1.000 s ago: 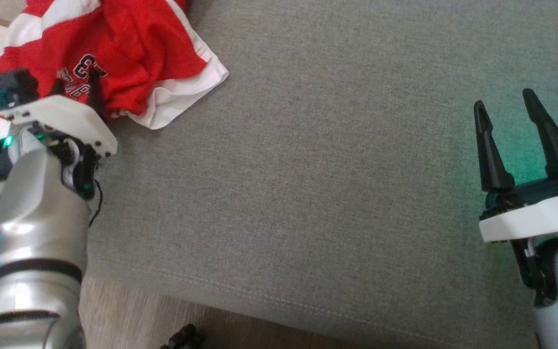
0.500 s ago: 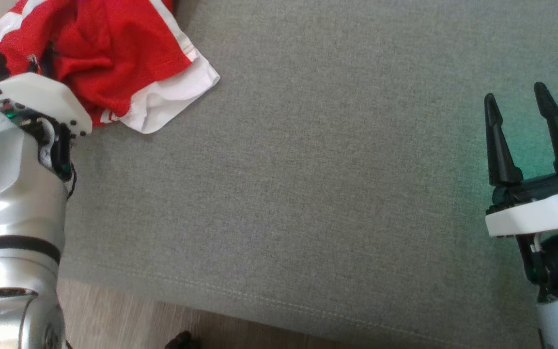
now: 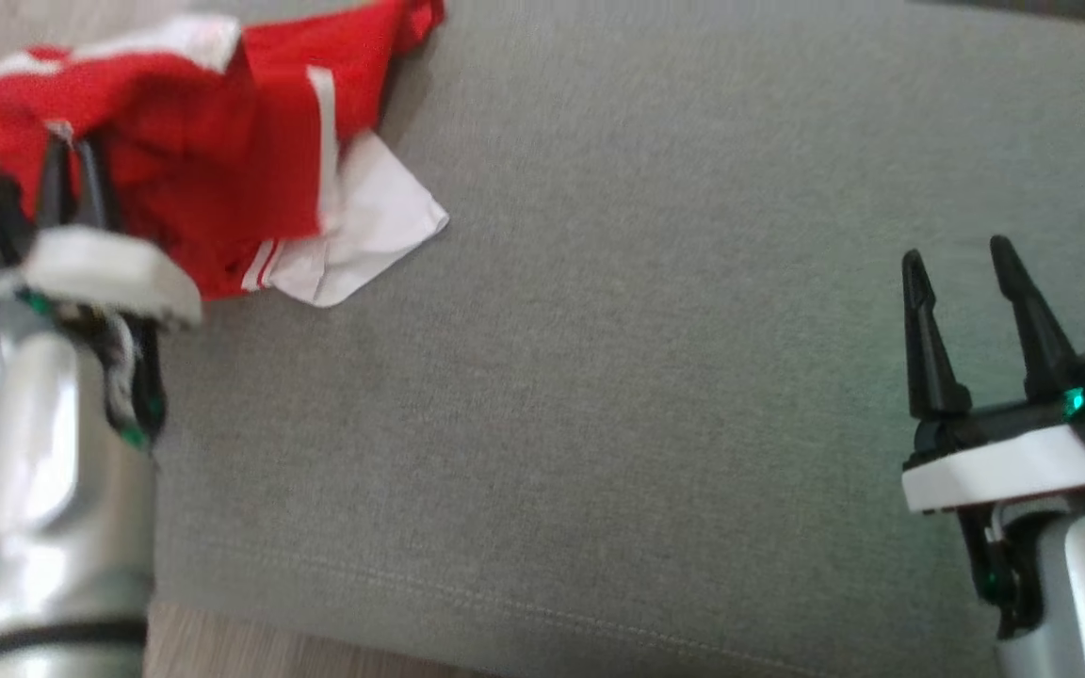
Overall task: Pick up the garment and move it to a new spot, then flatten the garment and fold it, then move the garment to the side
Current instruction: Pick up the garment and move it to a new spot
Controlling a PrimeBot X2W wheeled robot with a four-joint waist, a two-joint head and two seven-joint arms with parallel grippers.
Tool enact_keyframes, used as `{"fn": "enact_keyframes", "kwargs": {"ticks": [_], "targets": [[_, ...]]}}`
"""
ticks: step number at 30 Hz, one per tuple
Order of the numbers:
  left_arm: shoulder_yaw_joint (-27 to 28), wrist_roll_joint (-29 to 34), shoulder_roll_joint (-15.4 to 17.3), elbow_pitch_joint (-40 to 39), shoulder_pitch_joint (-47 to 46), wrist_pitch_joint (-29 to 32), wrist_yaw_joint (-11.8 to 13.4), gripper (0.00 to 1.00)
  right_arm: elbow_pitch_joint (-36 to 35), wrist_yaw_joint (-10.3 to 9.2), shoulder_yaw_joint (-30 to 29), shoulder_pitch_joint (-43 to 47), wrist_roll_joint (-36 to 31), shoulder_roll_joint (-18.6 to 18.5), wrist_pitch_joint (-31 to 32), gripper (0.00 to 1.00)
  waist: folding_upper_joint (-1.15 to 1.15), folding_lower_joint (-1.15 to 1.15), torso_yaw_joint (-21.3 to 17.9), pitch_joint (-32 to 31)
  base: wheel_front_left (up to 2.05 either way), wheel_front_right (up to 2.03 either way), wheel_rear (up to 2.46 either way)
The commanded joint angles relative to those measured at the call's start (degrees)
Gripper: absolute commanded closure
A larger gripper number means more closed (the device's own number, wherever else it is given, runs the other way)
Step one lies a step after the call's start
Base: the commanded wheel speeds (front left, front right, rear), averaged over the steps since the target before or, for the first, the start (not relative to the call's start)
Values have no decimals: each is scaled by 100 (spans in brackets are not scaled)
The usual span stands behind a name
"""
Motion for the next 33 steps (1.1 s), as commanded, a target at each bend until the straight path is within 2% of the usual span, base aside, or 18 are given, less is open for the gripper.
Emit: {"fn": "enact_keyframes", "kwargs": {"ticks": [1, 8, 11, 14, 18, 25, 29, 33], "targets": [[80, 113, 125, -653, 213, -68, 85, 100, -181, 43, 114, 60, 28, 56, -58, 0, 0, 0, -155, -294, 0, 0, 0], [-624, 341, -229, -2776, 1444, 592, 92, 100, -234, 43, 141, 290, 22, 182, -35, 0, 0, 0, -565, -582, 0, 0, 0], [-900, 188, -415, -3266, 1765, 891, 40, 100, -254, 43, 185, 270, 20, 217, -45, 0, 0, 0, -904, -594, 0, 0, 0], [-1032, 53, -516, -3432, 1909, 995, 73, 100, -279, 43, 218, 230, 27, 245, -52, 0, 0, 0, -1193, -541, 0, 0, 0], [-1438, -172, -644, -3395, 1940, 1091, 99, 100, -307, 43, 284, 130, 64, 294, -109, 0, 0, 0, -1835, -384, 0, 0, 0], [-2199, -301, -702, -2751, 1345, 1061, 121, 100, -273, 43, 343, -33, 165, 364, -279, 0, 0, 0, -2984, 6, 0, 0, 0], [-2530, -413, -707, -2226, 982, 1033, 151, 100, -196, 43, 336, -76, 244, 392, -391, 0, 0, 0, -3440, 244, 0, 0, 0], [-2876, -683, -709, -1750, 746, 957, 195, 100, -99, 43, 334, -135, 315, 408, -503, 0, 0, 0, -3716, 452, 0, 0, 0]]}}
